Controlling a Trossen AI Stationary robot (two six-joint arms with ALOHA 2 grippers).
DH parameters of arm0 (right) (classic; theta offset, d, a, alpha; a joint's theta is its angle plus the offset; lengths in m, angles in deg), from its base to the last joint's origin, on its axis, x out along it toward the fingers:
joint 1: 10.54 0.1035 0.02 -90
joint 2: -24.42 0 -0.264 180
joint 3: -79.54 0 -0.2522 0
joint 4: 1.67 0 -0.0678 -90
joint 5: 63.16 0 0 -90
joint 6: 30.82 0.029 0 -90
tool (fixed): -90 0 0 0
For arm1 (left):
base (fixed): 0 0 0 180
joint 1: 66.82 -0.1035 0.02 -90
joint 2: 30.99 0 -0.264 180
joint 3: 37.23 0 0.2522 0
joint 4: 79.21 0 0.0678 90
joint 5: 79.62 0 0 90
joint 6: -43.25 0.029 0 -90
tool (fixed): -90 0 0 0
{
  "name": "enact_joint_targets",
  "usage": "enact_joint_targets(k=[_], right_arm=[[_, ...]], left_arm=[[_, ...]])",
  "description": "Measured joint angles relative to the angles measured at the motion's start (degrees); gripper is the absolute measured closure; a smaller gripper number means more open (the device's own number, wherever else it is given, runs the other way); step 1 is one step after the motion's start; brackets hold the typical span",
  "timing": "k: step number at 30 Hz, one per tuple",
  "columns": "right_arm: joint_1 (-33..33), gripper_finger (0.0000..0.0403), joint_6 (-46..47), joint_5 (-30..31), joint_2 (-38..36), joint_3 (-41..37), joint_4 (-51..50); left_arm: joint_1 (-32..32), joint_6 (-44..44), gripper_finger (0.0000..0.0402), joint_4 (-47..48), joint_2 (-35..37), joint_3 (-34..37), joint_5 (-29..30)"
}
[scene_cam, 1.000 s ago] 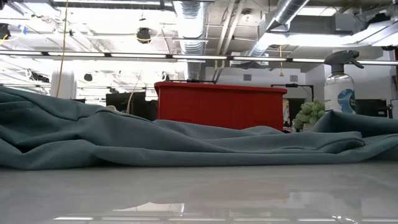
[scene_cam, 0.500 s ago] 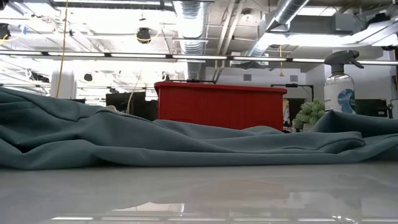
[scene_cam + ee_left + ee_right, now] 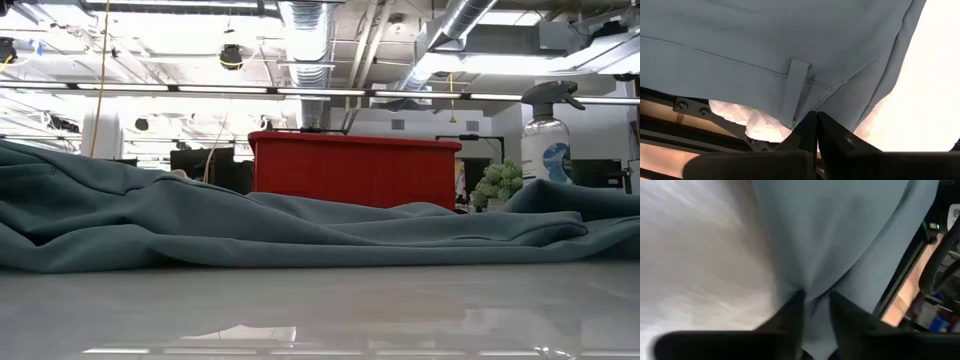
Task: Fold Laundry from Bin
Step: Fold the blue pants
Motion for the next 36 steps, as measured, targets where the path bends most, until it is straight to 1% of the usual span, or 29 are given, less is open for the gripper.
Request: enact_joint_targets(k=[2,3,4,7,10,12,14,16,19,20,22,25,28,30,32,34,36], right_arm=[[-0.08,0.0359,-0.88,-1.0,-0.57,-0.02,-0.19],[-0.06,0.0379,-0.96,-1.39,-1.42,0.05,-0.13],[-0.06,0.0386,-0.91,-1.63,-2.55,0.32,-0.33],[-0.06,0.0383,1.32,-1.72,-6.8,1.42,-2.13],[0.09,0.0388,5.17,-1.34,-12.08,3.09,-7.08],[0.08,0.0389,8.43,0.12,-15.92,4.54,-11.17],[0.1,0.0389,12.19,3.15,-19.76,6.25,-14.81],[0.08,0.0389,14.47,7.67,-23.54,8.01,-17.17],[0.05,0.0384,11.56,15.14,-28.87,9.12,-14.34],[0.03,0.0373,9.46,16.57,-30.0,9.14,-12.84],[0.03,0.0336,4.92,16.83,-30.82,8.77,-11.01],[0.09,0.0263,-4.66,13.02,-29.34,6.85,-7.21],[0.71,0.0192,-15.06,10.0,-25.9,4.28,-2.08],[0.54,0.0159,-17.61,7.41,-22.62,2.65,-1.85],[0.34,0.0141,-19.92,5.55,-19.88,1.21,-1.2],[0.33,0.0136,-22.89,5.32,-18.13,0.39,1.07],[0.34,0.0136,-23.47,5.25,-17.16,-0.97,3.05]], left_arm=[[0.0,0.44,0.0401,-0.01,0.0,0.0,-0.11],[0.0,0.54,0.0401,0.0,0.0,0.0,-0.1],[0.0,0.56,0.0401,0.05,0.0,0.0,-0.11],[0.0,1.76,0.0401,0.17,0.0,0.0,-0.11],[0.0,2.67,0.0401,0.64,0.0,0.0,0.23],[0.0,2.72,0.0401,1.03,0.0,0.0,0.61],[0.0,2.72,0.0401,1.55,0.0,0.0,1.34],[0.0,2.76,0.0401,2.2,0.0,0.0,1.88],[0.0,2.76,0.0401,2.21,0.0,0.0,2.54],[0.0,2.77,0.0401,2.2,0.0,0.0,2.81],[0.0,3.04,0.0401,2.14,0.0,0.0,3.42],[0.0,4.85,0.04,1.22,0.0,0.0,3.76],[-0.01,6.27,0.0393,-0.46,0.0,0.0,3.76],[-0.02,6.32,0.0384,-0.87,0.0,-0.02,3.76],[-0.02,6.35,0.0375,-0.94,0.0,-0.02,3.7],[-0.02,6.35,0.0365,-0.93,0.0,-0.02,3.37],[-0.02,6.47,0.0356,-0.95,0.0,-0.02,2.86]])
